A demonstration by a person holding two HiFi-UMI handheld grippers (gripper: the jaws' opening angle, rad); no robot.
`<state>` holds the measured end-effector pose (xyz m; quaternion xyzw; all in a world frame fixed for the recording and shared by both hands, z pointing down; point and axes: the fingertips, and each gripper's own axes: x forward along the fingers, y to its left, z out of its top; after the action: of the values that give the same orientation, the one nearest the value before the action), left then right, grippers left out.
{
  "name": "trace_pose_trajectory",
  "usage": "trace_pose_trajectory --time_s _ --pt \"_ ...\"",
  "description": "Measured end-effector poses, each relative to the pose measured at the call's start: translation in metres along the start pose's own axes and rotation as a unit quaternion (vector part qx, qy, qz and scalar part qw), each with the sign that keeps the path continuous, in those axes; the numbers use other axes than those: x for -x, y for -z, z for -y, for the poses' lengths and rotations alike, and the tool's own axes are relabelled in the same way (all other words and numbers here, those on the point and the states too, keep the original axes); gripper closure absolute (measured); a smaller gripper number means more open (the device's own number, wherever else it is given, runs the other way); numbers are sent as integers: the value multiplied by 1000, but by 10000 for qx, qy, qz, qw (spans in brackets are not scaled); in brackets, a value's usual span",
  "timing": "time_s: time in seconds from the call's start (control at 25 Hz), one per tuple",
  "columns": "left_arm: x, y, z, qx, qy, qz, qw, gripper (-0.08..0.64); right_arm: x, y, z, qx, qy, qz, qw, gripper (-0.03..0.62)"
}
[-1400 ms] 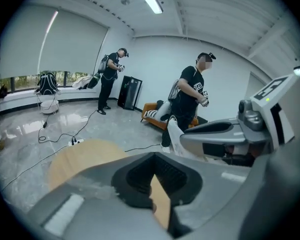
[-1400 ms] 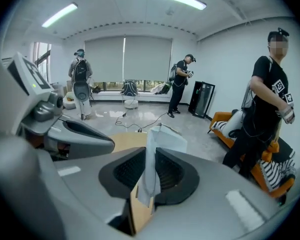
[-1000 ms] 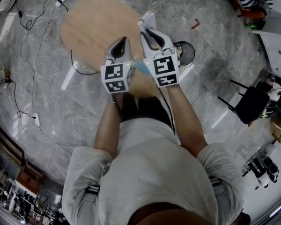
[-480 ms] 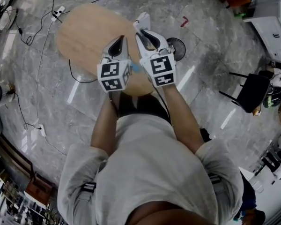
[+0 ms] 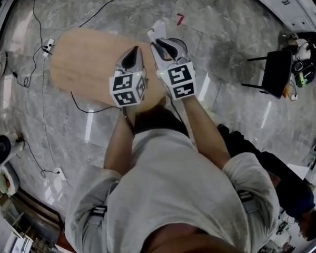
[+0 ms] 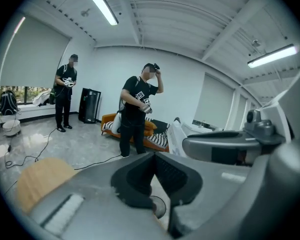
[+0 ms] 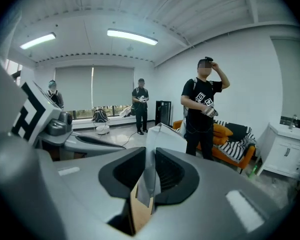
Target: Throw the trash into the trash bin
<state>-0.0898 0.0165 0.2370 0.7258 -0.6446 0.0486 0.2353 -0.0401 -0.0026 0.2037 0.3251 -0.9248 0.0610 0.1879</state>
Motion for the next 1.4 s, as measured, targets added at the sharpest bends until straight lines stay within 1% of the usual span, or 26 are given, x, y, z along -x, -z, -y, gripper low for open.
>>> trace_pose_trajectory --time_s 0.12,0.28,0.36,0.44,0.52,0.6,0.64,0.68,0.76,0.84,0.92,1.0,1.12,1.2,1.24,1.32,1.4 --pt "-11 -6 21 -150 284 -84 9994 541 16 0 19 -126 302 1 9995 520" --pt "-18 -8 53 -308 527 -135 9980 541 48 -1 47 -251 609 77 9978 520" --pt "-20 -4 56 -326 611 -183 9974 541 59 -3 58 -206 813 159 9964 520" --pt "-22 -1 57 -318 677 -171 9971 541 68 -2 64 -150 925 204 9954 520" --pt "-28 2 66 -458 713 -155 9963 541 75 5 72 -189 952 251 9950 520" --pt "-38 16 78 -568 747 -307 9951 541 83 24 84 -362 998 246 9940 520" --pt "-45 26 80 -525 754 -405 9949 541 85 36 90 -439 1020 196 9936 520" --pt "-54 33 78 -445 743 -461 9952 541 81 45 98 -484 1024 144 9935 520" --pt "-79 33 64 -353 640 -458 9963 541 57 53 112 -525 948 99 9941 520" --pt "-100 34 50 -327 463 -535 9970 541 28 61 119 -600 728 1 9955 520" --pt "-120 40 55 -208 373 -689 9967 541 10 70 132 -636 470 -157 9967 520" --pt "-144 49 72 -129 397 -844 9956 541 0 78 157 -693 323 -265 9967 520" --pt "-185 64 94 42 392 -926 9949 541 -12 96 201 -765 272 -257 9964 520" --pt "-206 72 100 227 344 -939 9947 541 -18 109 220 -862 284 -241 9956 520" --pt "-215 77 100 259 323 -972 9944 541 -21 117 227 -955 295 -253 9947 520" --pt "-230 91 99 223 333 -1087 9933 541 -27 136 233 -1150 326 -327 9923 520" --pt "-242 105 100 149 435 -1202 9917 541 -33 153 234 -1307 341 -405 9900 520"
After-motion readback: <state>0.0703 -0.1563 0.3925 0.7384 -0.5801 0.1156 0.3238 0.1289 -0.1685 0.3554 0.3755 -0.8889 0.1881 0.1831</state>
